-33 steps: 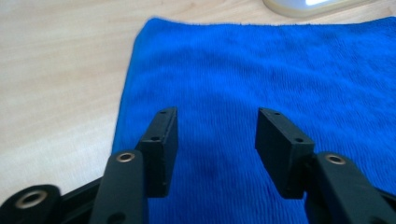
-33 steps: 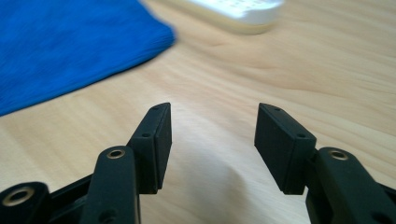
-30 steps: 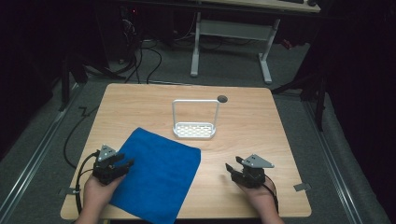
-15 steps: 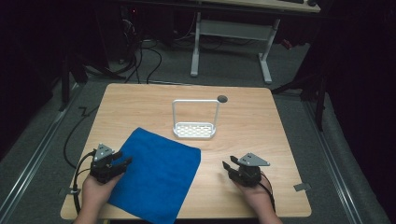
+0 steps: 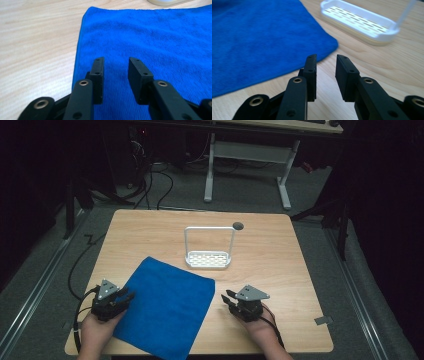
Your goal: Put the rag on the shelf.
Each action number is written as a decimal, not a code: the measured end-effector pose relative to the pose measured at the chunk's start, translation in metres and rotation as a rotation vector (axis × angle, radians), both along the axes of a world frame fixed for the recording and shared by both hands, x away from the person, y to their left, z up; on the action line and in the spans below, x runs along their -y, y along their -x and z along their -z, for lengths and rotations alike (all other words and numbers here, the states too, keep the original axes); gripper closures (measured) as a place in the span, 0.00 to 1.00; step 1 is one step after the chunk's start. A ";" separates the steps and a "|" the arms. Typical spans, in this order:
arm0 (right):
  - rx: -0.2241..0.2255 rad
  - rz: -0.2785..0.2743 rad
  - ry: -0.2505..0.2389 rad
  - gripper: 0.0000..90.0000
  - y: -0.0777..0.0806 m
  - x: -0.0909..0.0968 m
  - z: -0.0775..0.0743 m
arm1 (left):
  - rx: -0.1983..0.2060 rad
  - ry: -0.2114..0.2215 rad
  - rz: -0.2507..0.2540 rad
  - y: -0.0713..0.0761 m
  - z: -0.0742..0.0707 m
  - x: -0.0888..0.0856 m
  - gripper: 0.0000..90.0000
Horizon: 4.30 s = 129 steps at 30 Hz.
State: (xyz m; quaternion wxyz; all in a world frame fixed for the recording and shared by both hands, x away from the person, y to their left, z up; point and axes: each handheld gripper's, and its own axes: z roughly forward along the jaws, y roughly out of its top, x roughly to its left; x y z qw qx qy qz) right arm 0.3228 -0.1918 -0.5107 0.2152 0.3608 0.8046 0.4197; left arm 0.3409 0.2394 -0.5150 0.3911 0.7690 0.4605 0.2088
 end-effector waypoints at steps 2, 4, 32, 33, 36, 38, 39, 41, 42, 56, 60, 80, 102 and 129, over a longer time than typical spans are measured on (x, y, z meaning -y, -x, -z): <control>-0.001 -0.020 0.005 0.81 -0.001 -0.007 0.001 | -0.006 0.001 -0.009 0.003 0.001 -0.004 0.76; -0.009 -0.041 0.008 0.83 -0.002 -0.014 0.002 | -0.007 -0.003 -0.022 0.006 0.002 -0.008 0.77; -0.127 -0.202 0.121 1.00 -0.004 -0.059 0.018 | -0.097 -0.053 0.019 0.010 0.014 -0.002 0.95; -0.133 -0.194 0.122 1.00 -0.004 -0.058 0.018 | -0.100 -0.050 0.030 0.011 0.014 0.000 0.95; -0.129 -0.182 0.115 1.00 -0.005 -0.051 0.019 | -0.099 -0.070 0.071 0.014 0.013 0.010 0.95; -0.131 -0.157 0.119 1.00 -0.004 -0.046 0.018 | -0.106 -0.077 0.091 0.014 0.012 0.017 0.95; -0.132 -0.142 0.123 1.00 -0.003 -0.041 0.018 | -0.111 -0.079 0.101 0.013 0.012 0.020 0.95; -0.131 -0.121 0.124 1.00 -0.003 -0.034 0.018 | -0.121 -0.079 0.124 0.012 0.011 0.026 0.95; -0.132 -0.109 0.122 1.00 -0.003 -0.030 0.018 | -0.127 -0.075 0.138 0.011 0.010 0.030 0.95; -0.142 0.066 0.097 1.00 -0.006 0.027 0.018 | -0.162 -0.090 0.344 0.020 0.005 0.081 0.93; -0.144 0.095 0.084 1.00 -0.007 0.036 0.018 | -0.098 -0.058 0.332 0.016 0.001 0.085 0.88; -0.157 0.068 0.106 1.00 0.004 0.033 0.016 | -0.078 -0.077 0.323 0.011 0.013 0.092 0.85; -0.170 0.117 0.105 1.00 0.010 0.065 0.014 | -0.081 -0.064 0.407 0.022 0.012 0.115 0.82; -0.094 0.168 0.001 0.86 0.005 0.077 0.009 | -0.008 -0.034 0.140 -0.036 0.007 0.106 0.85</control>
